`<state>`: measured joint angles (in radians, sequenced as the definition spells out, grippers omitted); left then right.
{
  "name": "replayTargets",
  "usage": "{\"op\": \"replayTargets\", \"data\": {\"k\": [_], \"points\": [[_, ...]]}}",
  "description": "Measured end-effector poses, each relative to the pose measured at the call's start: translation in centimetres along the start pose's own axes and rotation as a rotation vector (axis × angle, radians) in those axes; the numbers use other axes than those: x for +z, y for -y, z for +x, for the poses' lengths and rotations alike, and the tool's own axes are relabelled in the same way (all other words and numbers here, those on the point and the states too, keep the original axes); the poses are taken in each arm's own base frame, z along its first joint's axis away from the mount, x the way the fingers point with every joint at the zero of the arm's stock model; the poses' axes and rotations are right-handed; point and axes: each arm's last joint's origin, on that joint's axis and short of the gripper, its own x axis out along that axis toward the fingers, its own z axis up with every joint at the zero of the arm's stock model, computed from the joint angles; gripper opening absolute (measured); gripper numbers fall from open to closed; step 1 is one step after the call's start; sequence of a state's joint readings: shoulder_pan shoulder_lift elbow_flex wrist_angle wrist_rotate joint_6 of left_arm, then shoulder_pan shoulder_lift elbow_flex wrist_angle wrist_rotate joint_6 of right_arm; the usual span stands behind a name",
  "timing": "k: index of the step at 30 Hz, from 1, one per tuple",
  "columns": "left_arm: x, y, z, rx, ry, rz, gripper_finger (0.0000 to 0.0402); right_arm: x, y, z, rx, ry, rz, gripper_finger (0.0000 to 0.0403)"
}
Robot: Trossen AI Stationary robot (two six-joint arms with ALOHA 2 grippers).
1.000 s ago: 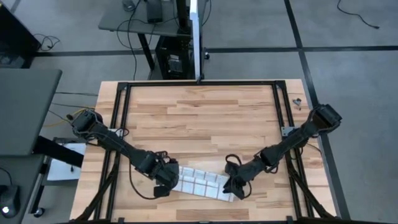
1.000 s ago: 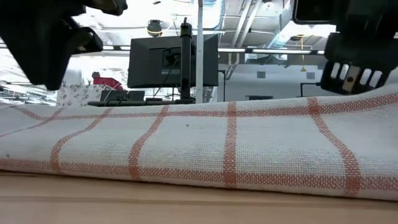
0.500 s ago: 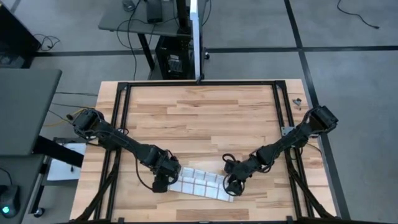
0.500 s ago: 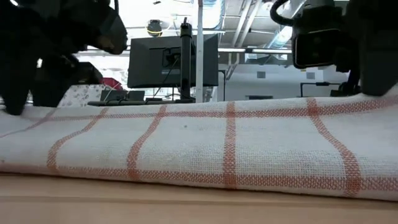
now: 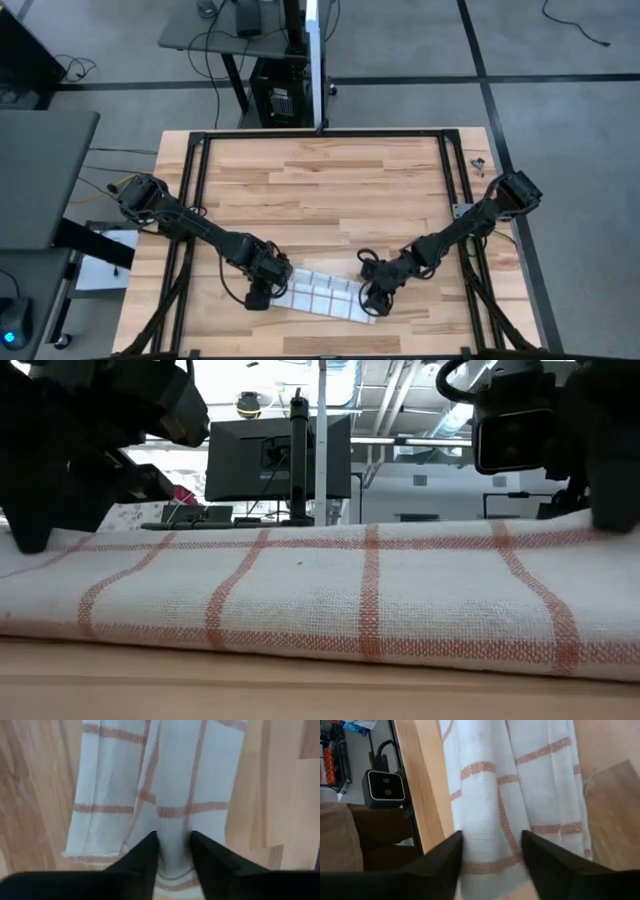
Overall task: Roll towel
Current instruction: Roll the white towel
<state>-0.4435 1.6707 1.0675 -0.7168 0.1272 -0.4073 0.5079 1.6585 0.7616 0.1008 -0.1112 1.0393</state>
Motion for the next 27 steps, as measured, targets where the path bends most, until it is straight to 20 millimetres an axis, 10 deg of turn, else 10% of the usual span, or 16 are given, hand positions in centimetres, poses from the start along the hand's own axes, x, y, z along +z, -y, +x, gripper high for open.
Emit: {"op": "replayTargets", "data": {"k": [5,27], "points": [[0.3,-0.3,-0.7,0.008,-0.005,-0.037,0.0006,-0.1,-0.2,-0.1,0.028,-0.028,-0.025,0.0014],[2.1,-4.6,-1.4,0.348,0.102,0.021,0.0009,0.5,2.8,-0.9,-0.240,-0.034,0.211,0.0023]]}}
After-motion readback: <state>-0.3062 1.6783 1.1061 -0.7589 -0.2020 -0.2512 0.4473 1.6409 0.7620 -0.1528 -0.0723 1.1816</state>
